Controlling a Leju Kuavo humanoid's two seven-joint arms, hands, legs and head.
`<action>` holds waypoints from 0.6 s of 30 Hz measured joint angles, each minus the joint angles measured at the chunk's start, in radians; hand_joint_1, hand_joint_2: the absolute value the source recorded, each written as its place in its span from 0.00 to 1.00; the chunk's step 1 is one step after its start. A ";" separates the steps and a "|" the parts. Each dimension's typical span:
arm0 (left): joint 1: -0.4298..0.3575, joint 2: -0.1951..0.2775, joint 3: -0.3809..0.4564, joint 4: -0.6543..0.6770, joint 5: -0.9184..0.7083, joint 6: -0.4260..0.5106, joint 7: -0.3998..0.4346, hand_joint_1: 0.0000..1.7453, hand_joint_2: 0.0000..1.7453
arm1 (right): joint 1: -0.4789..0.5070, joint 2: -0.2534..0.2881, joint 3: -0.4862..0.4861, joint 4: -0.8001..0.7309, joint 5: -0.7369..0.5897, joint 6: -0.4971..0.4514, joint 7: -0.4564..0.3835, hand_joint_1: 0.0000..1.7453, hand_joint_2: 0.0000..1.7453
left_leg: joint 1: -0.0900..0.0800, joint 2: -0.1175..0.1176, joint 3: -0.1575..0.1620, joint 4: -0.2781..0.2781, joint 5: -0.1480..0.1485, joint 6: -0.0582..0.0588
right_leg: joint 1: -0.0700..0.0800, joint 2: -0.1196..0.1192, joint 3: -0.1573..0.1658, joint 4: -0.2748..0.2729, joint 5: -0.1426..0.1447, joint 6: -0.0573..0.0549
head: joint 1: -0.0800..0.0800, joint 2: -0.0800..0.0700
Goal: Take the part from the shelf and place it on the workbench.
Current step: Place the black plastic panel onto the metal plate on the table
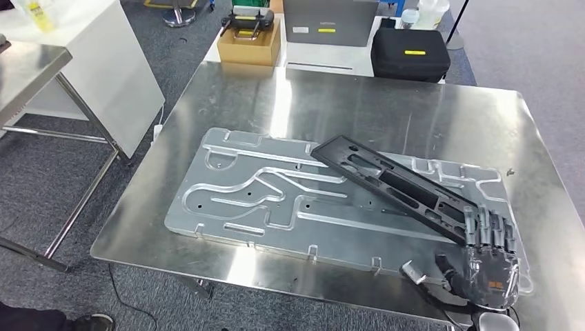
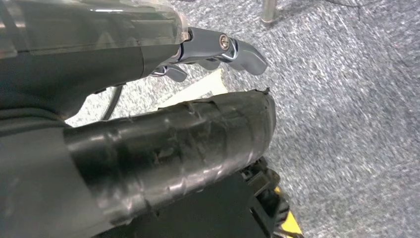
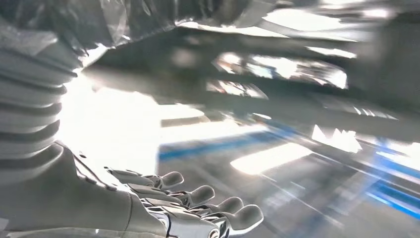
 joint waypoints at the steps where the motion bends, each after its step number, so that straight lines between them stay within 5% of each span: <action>1: 0.002 0.000 0.003 0.000 0.005 0.002 -0.003 0.00 0.00 | 0.034 0.047 -0.057 -0.045 0.000 0.000 -0.095 0.00 0.00 | -0.002 0.000 0.000 -0.005 0.001 0.003 | 0.001 0.000 0.000 -0.002 0.002 0.007 | 0.000 0.000; 4: 0.010 0.001 0.015 0.000 0.020 0.006 -0.009 0.00 0.00 | 0.125 0.184 -0.203 -0.181 -0.001 -0.001 -0.276 0.00 0.00 | 0.003 0.001 0.010 -0.025 0.015 0.022 | -0.003 0.002 -0.010 0.024 -0.021 0.019 | 0.000 0.000; 7: 0.013 0.001 0.027 0.000 0.031 0.011 -0.010 0.00 0.00 | 0.219 0.257 -0.306 -0.305 -0.008 -0.001 -0.321 0.00 0.00 | 0.002 0.001 0.013 -0.030 0.018 0.033 | -0.004 0.004 -0.087 0.192 -0.112 0.025 | 0.001 0.000; 9: 0.018 0.002 0.035 0.000 0.035 0.015 -0.005 0.00 0.00 | 0.272 0.294 -0.351 -0.381 -0.033 -0.001 -0.357 0.00 0.00 | 0.000 0.002 0.013 -0.028 0.016 0.033 | -0.004 0.005 -0.126 0.267 -0.128 0.028 | 0.000 0.000; 10: 0.019 0.002 0.038 0.000 0.037 0.018 -0.002 0.00 0.00 | 0.288 0.313 -0.367 -0.414 -0.065 -0.001 -0.393 0.00 0.00 | -0.001 0.003 0.014 -0.026 0.014 0.031 | -0.004 0.005 -0.119 0.249 -0.108 0.028 | 0.000 0.000; 13: 0.018 0.001 0.046 0.000 0.043 0.035 0.005 0.00 0.00 | 0.303 0.388 -0.412 -0.478 -0.290 -0.001 -0.583 0.00 0.00 | -0.002 0.006 0.015 -0.016 0.003 0.020 | -0.002 0.004 -0.027 0.064 -0.023 0.021 | 0.000 0.000; 15: 0.017 0.001 0.051 0.000 0.046 0.055 0.008 0.00 0.00 | 0.299 0.443 -0.433 -0.491 -0.480 -0.001 -0.715 0.00 0.00 | -0.004 0.006 0.014 -0.012 -0.003 0.009 | 0.003 0.005 0.002 0.005 -0.011 0.010 | 0.000 0.000; 18: 0.015 0.001 0.060 0.000 0.051 0.086 0.011 0.00 0.00 | 0.293 0.499 -0.439 -0.492 -0.660 -0.001 -0.807 0.00 0.00 | -0.003 0.006 0.016 -0.009 -0.010 -0.008 | 0.004 0.006 0.004 -0.001 -0.007 -0.008 | 0.000 0.000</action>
